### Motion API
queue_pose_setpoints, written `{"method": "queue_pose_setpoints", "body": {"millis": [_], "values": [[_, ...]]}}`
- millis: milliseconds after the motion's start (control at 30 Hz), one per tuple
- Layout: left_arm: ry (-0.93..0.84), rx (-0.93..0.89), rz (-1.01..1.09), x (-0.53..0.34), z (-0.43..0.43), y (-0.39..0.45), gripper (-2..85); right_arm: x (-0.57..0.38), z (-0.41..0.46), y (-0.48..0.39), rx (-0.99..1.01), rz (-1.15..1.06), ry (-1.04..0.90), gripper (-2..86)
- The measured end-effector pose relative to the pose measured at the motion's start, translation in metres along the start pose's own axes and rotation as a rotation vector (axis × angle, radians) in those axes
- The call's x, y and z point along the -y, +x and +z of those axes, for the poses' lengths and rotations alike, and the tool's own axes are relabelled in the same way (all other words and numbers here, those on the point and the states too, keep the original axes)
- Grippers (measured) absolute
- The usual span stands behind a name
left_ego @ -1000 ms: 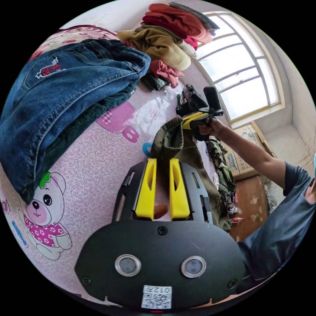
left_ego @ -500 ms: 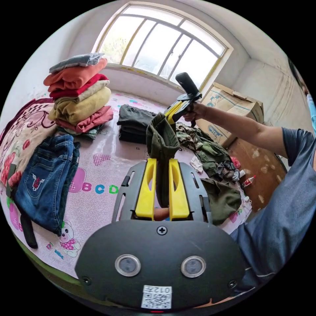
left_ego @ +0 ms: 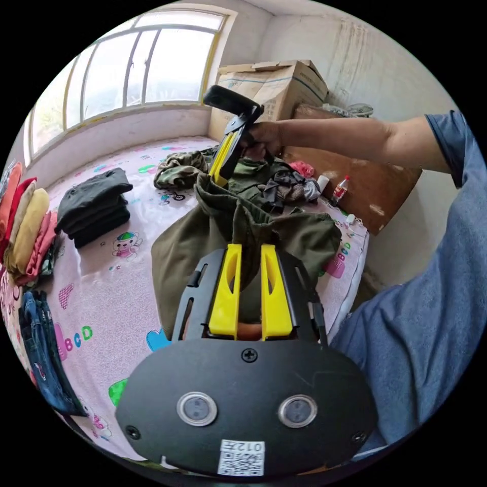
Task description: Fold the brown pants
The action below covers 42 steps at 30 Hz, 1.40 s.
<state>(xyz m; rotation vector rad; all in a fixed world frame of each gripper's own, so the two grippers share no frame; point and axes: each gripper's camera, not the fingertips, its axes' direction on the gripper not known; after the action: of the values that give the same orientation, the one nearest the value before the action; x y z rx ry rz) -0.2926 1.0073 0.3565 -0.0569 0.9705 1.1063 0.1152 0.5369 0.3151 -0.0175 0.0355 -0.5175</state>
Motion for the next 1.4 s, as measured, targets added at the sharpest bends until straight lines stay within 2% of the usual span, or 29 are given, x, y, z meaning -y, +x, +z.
{"method": "queue_pose_setpoints", "body": {"millis": [233,400,533,700,833,933,1000,1067,1100,1200,1400], "values": [[-0.161,-0.111,0.043,0.038,0.092,0.059,3.4,-0.102,0.044,0.004,-0.021,0.210,0.042,2.7],[-0.329,-0.032,0.194,0.059,0.164,0.107,3.5,-0.138,0.084,-0.010,-0.115,0.340,0.048,4.4],[-0.377,-0.022,0.233,0.074,0.193,0.132,3.6,-0.161,0.088,-0.038,-0.177,0.413,0.115,6.2],[-0.477,0.037,0.380,0.094,0.230,0.174,4.2,-0.193,0.082,-0.098,-0.277,0.483,0.140,7.9],[-0.535,0.068,0.375,0.110,0.254,0.190,4.1,-0.208,0.081,-0.126,-0.368,0.583,0.153,7.9],[-0.558,0.063,0.369,0.124,0.266,0.196,3.6,-0.216,0.077,-0.150,-0.511,0.720,0.166,5.1],[-0.586,0.044,0.375,0.133,0.274,0.200,3.2,-0.221,0.069,-0.180,-0.718,0.876,0.210,2.5],[-0.585,0.034,0.382,0.140,0.275,0.203,3.0,-0.217,0.065,-0.213,-0.866,0.899,0.291,1.2],[-0.584,0.037,0.391,0.143,0.274,0.206,2.9,-0.209,0.068,-0.235,-0.898,0.840,0.354,0.8],[-0.541,0.019,0.393,0.151,0.261,0.209,2.6,-0.175,0.100,-0.257,-0.864,0.669,0.295,0.3],[-0.440,-0.118,0.312,0.162,0.238,0.192,1.4,-0.168,0.166,-0.211,-0.704,0.800,0.076,0.0]]}}
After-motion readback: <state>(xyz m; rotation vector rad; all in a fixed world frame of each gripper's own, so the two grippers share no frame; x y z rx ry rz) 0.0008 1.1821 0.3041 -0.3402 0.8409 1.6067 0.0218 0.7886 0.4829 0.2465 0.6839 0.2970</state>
